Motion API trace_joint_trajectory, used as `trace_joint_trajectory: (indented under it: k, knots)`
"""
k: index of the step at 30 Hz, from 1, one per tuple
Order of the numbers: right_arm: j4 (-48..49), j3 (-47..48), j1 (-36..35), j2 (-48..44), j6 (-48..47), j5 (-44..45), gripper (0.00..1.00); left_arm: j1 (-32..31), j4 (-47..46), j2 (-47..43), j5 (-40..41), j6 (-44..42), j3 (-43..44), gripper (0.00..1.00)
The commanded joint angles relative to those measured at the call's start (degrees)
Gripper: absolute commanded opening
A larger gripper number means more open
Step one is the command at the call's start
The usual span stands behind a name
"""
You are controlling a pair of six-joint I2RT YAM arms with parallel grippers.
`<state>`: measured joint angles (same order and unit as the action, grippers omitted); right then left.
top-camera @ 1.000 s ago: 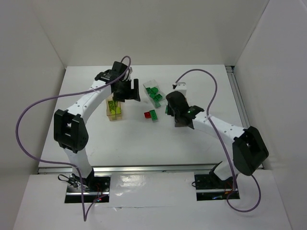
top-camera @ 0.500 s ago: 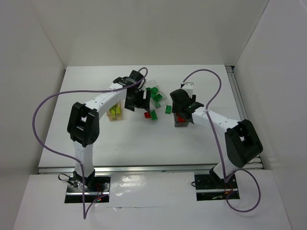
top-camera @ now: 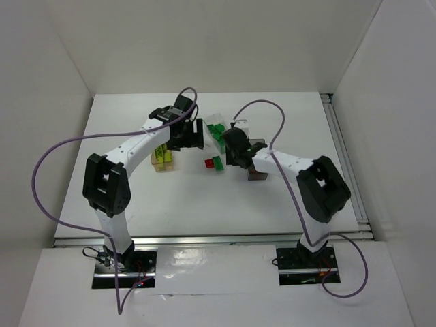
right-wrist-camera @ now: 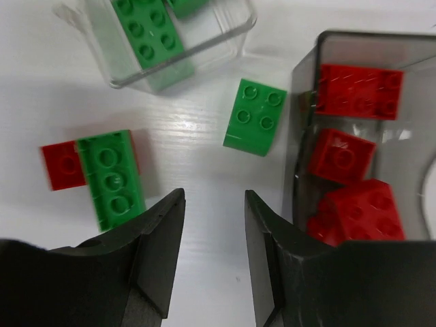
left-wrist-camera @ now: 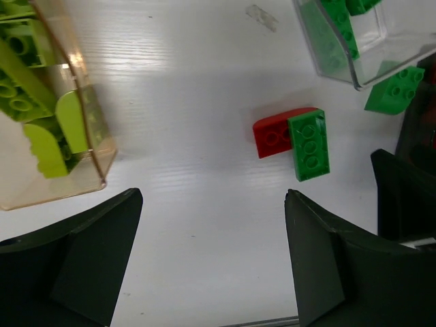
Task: Sort the legos into containers by color
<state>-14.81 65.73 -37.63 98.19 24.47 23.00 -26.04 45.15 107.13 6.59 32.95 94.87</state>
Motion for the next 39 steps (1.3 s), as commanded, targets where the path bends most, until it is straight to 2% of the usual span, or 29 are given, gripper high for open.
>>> trace_joint_trajectory:
  k: [1, 5, 9, 19, 25, 28, 29, 31, 36, 39]
  knots:
    - [-0.57, 4.21, 0.1, 5.85, 1.54, -1.3, 0.48, 2.22, -0.06, -4.73, 3.87, 2.91, -2.4, 0.92]
    - [-1.88, 6.77, 2.2, 8.68, 3.13, 0.11, 0.52, 2.22, -0.67, -5.97, 3.87, 2.91, -3.55, 0.92]
    - [-5.31, 11.51, 3.26, 12.89, 3.65, 1.86, 0.63, 2.22, -1.2, -6.5, 3.87, 2.39, -4.08, 0.92]
    - [-10.68, 18.37, 3.79, 20.37, 5.77, 4.77, 0.65, 2.75, -1.2, -5.97, 3.87, 1.33, -3.55, 0.91]
    - [-9.54, 16.97, 3.79, 20.37, 7.0, 4.77, 0.65, 2.75, -1.2, -5.97, 3.87, 0.8, -3.55, 0.91]
    - [-8.83, 15.66, 3.79, 19.84, 7.0, 4.77, 0.49, 2.75, -1.2, -5.97, 3.87, 0.8, -3.55, 0.9]
    - [-8.31, 15.65, 3.79, 18.02, 7.0, 4.25, 0.37, 2.75, -1.2, -5.97, 3.87, 0.8, -3.55, 0.9]
    - [-8.31, 14.96, 3.79, 15.81, 6.47, 4.94, 0.3, 2.75, -1.2, -5.97, 4.48, 0.8, -3.55, 0.9]
    - [-7.52, 13.63, 3.26, 6.86, 4.1, 4.94, 0.29, 2.75, -1.2, -6.5, 5.1, 0.8, -3.55, 0.9]
    - [-6.29, 14.16, 3.26, 4.82, 2.78, 4.25, 0.29, 3.37, -1.2, -6.5, 5.1, 0.8, -4.08, 0.9]
